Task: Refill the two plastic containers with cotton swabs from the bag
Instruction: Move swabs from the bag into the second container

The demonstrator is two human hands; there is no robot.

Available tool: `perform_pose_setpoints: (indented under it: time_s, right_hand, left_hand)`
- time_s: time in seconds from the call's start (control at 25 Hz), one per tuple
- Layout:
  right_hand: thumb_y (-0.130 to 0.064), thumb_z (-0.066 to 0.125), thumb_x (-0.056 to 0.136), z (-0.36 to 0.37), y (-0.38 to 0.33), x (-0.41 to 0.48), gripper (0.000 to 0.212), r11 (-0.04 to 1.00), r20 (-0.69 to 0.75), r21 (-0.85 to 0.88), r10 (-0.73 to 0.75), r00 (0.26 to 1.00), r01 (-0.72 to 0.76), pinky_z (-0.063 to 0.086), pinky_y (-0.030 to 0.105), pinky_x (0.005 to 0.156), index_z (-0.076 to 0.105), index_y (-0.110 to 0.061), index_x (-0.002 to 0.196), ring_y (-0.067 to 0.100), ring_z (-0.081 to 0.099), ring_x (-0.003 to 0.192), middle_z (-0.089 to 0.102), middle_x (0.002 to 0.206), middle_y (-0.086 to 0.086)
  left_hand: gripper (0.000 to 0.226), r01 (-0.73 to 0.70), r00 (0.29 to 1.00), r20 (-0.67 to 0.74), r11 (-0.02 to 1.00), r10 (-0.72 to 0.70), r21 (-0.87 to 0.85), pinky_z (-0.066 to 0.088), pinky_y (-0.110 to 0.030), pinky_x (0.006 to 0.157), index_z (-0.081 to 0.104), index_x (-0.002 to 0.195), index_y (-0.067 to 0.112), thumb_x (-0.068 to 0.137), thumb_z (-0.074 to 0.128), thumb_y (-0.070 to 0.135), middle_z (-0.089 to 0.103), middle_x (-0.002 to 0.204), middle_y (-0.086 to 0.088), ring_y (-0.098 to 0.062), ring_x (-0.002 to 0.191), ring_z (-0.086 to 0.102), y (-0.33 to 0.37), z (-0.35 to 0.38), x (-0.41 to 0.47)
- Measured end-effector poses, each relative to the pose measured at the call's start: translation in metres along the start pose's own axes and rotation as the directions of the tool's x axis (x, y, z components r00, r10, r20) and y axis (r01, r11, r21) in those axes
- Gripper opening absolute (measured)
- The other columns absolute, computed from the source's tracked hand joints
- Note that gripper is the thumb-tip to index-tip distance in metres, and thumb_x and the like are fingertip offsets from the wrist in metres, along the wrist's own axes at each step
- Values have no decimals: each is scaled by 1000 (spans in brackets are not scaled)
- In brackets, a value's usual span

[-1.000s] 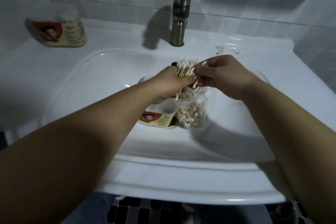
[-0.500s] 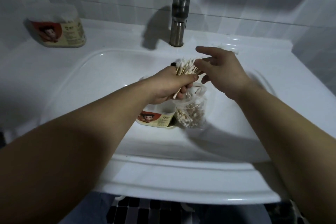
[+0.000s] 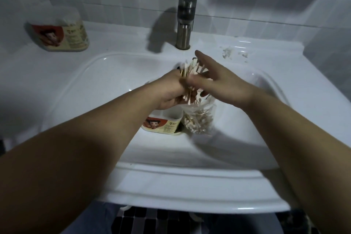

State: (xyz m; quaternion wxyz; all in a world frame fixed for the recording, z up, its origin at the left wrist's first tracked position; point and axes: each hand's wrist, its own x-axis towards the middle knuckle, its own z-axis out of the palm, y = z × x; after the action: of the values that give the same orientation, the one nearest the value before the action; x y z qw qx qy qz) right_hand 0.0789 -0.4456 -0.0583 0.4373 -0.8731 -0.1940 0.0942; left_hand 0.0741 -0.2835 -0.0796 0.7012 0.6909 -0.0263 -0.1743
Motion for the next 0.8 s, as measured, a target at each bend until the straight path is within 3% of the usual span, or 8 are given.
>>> perform_pose_setpoints:
  time_s: [0.12,0.32,0.4,0.52,0.56,0.6,0.72,0.8]
  right_hand:
    - [-43,91,68,1,1,-1,129,979,74,-195,-52,996,65,37,10,105,5,-31,163,0,44,133,33,158,-12]
    - [-37,96,61,3,8,7,142,961,92,-246,-104,990,124,24,-7,93,0,-17,163,-7,28,131,26,160,-6]
    - [-39,95,64,5,4,6,133,940,73,-310,-125,989,142,27,-3,96,8,-16,163,-3,34,131,36,153,-7]
    - [-40,88,75,3,3,7,72,900,-18,-378,-244,970,219,51,28,91,55,-22,136,-3,58,92,63,106,-19]
    - [-40,87,75,2,5,7,63,899,-33,-366,-272,962,242,54,35,88,59,-22,129,-3,59,86,64,100,-20]
    - [-41,89,72,1,5,7,75,907,-38,-349,-266,963,237,54,33,91,55,-24,137,-4,58,92,65,112,-18]
    - [-44,95,60,4,5,8,132,906,33,-361,-223,974,220,42,17,103,13,-26,162,1,42,128,40,151,-5]
    - [-45,95,59,7,5,10,120,875,36,-429,-231,972,224,46,24,102,31,-21,157,8,52,122,54,140,-2]
  left_hand:
    - [11,47,999,-13,996,-49,-79,50,-22,56,70,101,16,101,59,16,59,68,3,-9,62,59,2,-1,-1]
    - [12,69,997,-24,984,-74,-164,54,-23,56,66,94,16,103,58,17,62,68,3,-9,62,67,5,3,-2]
    - [12,70,996,-33,981,-78,-181,56,-25,60,67,96,17,103,57,16,64,70,2,-10,64,68,4,3,-2]
    - [12,88,995,-40,982,-96,-167,56,-28,65,68,108,20,101,58,18,68,73,5,-9,66,67,5,1,0]
    - [14,92,994,-47,981,-101,-169,56,-28,66,68,110,20,100,59,18,69,74,5,-9,66,67,5,-1,1]
    - [14,90,994,-48,980,-100,-180,56,-28,67,69,111,20,100,60,17,69,75,5,-10,68,68,4,-2,2]
    - [13,85,996,-14,981,-89,-177,54,-32,76,69,108,13,99,59,11,74,85,-4,-18,83,72,3,-1,3]
    - [13,89,996,-7,988,-90,-123,56,-30,70,70,103,8,98,58,6,75,85,-8,-20,83,73,0,1,3]
